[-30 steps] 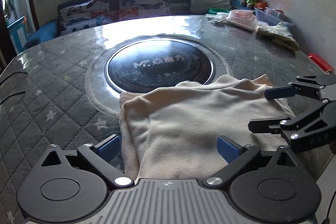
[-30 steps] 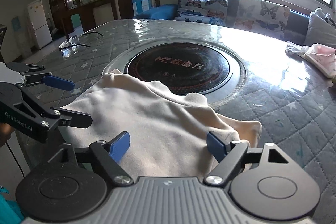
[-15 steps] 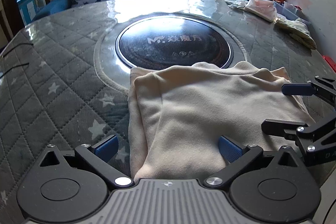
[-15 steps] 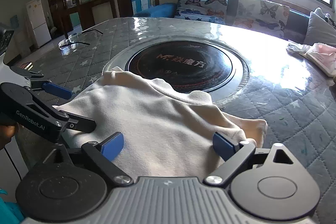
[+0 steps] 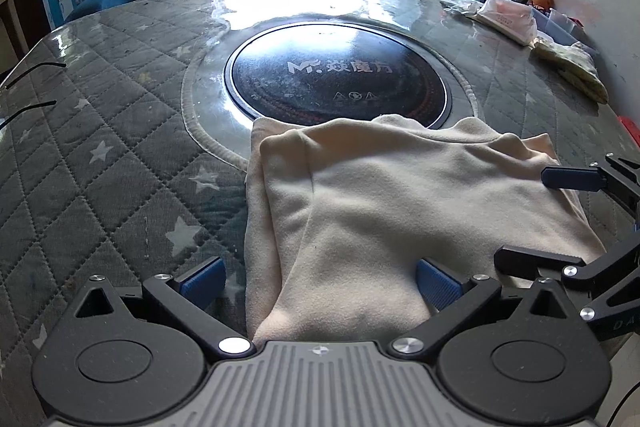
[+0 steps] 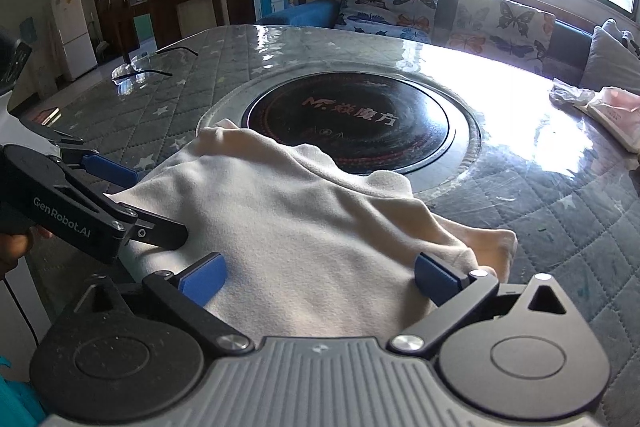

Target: Fold clothes

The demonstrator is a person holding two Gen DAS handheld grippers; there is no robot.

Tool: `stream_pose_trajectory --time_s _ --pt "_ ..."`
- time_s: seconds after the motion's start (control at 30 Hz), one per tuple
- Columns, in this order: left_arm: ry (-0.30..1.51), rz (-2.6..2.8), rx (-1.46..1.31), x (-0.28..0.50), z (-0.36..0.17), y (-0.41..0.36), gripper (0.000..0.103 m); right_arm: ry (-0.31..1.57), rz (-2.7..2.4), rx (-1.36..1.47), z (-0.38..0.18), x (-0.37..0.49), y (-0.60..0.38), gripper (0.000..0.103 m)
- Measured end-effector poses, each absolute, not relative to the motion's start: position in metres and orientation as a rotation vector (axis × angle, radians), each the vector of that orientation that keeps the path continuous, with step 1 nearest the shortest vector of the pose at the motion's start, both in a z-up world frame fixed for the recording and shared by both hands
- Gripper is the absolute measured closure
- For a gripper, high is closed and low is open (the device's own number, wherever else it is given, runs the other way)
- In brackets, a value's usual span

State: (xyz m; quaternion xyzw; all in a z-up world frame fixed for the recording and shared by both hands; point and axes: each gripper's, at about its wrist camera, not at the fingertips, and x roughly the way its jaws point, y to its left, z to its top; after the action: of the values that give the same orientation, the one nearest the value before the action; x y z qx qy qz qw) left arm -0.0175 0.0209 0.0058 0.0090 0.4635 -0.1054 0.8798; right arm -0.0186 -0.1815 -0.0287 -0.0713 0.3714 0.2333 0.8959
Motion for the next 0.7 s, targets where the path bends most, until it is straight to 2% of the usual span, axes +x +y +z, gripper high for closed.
stream_pose_trajectory --time_s 0.7 --pt "0.961 -0.209 0.007 -0.018 0.0052 0.0211 0.0 0.781 0.469 -0.157 -0.0298 -0.0166 -0.1781 0.0"
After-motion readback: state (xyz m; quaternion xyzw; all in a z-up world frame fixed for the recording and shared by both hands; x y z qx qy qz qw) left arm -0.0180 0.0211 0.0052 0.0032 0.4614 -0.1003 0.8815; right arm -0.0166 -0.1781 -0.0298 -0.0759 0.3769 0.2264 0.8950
